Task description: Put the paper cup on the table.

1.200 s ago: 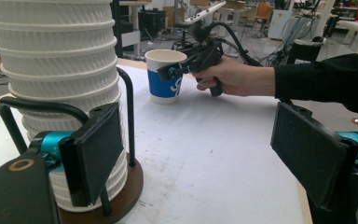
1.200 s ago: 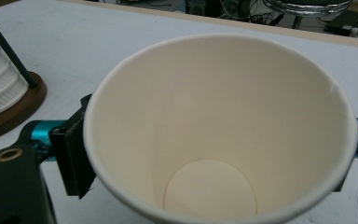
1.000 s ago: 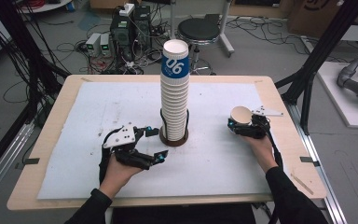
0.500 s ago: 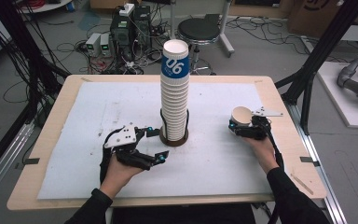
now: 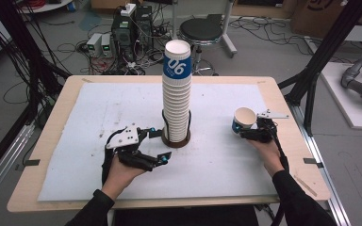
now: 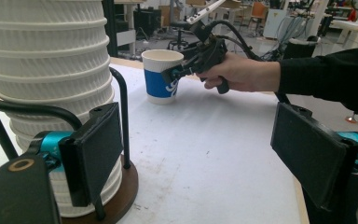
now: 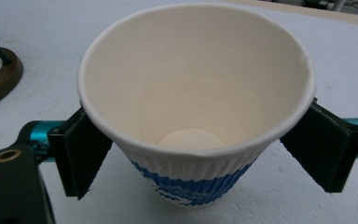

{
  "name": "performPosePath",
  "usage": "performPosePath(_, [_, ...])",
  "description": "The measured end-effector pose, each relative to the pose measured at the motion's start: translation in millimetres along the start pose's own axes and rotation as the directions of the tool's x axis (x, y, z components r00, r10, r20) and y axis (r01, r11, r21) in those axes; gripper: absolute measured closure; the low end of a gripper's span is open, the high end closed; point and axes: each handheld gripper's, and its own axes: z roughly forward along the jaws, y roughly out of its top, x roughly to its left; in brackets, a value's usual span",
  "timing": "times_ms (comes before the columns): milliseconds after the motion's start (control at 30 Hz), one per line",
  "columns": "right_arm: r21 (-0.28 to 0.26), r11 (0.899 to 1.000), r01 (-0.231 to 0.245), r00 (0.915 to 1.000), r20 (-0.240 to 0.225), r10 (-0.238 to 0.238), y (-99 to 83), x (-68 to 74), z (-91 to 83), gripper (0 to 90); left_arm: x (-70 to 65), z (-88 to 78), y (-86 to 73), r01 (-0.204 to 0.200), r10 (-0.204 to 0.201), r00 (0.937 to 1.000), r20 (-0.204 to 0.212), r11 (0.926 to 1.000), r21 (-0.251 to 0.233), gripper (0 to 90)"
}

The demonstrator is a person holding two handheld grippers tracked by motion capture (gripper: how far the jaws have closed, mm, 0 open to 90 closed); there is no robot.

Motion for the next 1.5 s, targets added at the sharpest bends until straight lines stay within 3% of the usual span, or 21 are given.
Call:
performPosePath(467, [0.056, 0.998, -0.029, 0.9996, -0.003, 0.029, -6.3, -0.7, -23.5, 12.9, 0.7, -0.6, 0.2, 0.0, 0.0, 1.0, -0.005, 1.0, 0.0, 16.6])
performPosePath(767, [-0.017, 0.998, -0.068, 0.9964, -0.051, 0.067, -7.7, -3.0, -59.7, 12.9, -0.7, -3.6, 2.8, -0.008, 0.008, 0.9998, -0.018, 1.0, -0.004, 16.6])
performPosePath(1000, [-0.124, 0.991, -0.041, 0.9893, -0.144, 0.023, -0.5, 8.8, -82.9, 13.0, -2.3, -2.4, 5.0, -0.004, 0.004, 0.9996, -0.027, 1.0, -0.001, 16.6])
performPosePath(1100, [-0.14, 0.99, -0.025, 0.9839, -0.179, 0.0, 4.5, 18.3, -86.2, 13.0, -1.8, -3.6, 8.6, -0.005, 0.004, 0.9994, -0.034, 0.9999, -0.011, 16.6])
performPosePath(1200, [-0.156, 0.988, -0.012, 0.9743, -0.224, -0.024, 10.1, 27.7, -87.2, 13.0, -0.8, -4.3, 12.0, -0.004, 0.003, 0.9992, -0.039, 0.9998, -0.019, 16.6])
performPosePath(1300, [-0.185, 0.983, 0.001, 0.9565, -0.286, -0.055, 16.8, 36.5, -87.6, 13.0, 0.4, -4.7, 13.7, -0.007, 0.006, 0.9993, -0.038, 0.9997, -0.024, 16.6])
performPosePath(1367, [-0.212, 0.977, 0.014, 0.9333, -0.348, -0.089, 21.7, 42.1, -87.5, 13.2, 1.1, -6.3, 14.1, -0.01, 0.009, 0.9991, -0.042, 0.9996, -0.026, 16.6])
performPosePath(1400, [-0.226, 0.974, 0.025, 0.9287, -0.355, -0.106, 24.2, 45.1, -87.2, 13.2, 1.4, -7.5, 14.2, -0.01, 0.008, 0.9991, -0.043, 0.9995, -0.029, 16.6])
performPosePath(1467, [-0.243, 0.969, 0.038, 0.9065, -0.4, -0.135, 29.2, 51.0, -86.0, 13.2, 2.3, -10.3, 14.5, -0.011, 0.009, 0.9988, -0.048, 0.9994, -0.034, 16.6])
performPosePath(1500, [-0.251, 0.967, 0.053, 0.9015, -0.404, -0.154, 31.8, 54.2, -85.5, 13.2, 3.0, -12.0, 14.5, -0.011, 0.009, 0.9986, -0.052, 0.9993, -0.036, 16.6])
